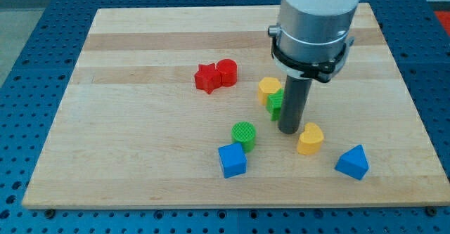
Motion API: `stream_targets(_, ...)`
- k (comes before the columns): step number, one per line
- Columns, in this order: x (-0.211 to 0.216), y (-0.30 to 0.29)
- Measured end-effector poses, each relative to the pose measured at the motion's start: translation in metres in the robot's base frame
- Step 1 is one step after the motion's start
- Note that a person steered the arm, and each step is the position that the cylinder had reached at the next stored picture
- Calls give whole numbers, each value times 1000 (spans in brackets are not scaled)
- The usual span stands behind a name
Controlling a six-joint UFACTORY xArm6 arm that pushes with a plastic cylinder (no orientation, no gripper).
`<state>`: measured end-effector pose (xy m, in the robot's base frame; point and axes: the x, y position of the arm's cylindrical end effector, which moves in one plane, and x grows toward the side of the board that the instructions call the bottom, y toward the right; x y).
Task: Separate the green star from the hexagon
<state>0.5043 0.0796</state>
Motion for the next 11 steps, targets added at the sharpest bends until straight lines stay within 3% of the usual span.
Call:
stream_targets(1,-9,-26)
stream_targets(2,-24,7)
stream_targets(3,-77,49)
stream_targets(4,-65,59)
stream_targets(5,-33,26)
stream_targets(6,-56,12)
stream_targets(8,-149,40)
stream_targets(9,-134,7)
stream_targets(10,-153,-15)
stream_targets(11,-180,67)
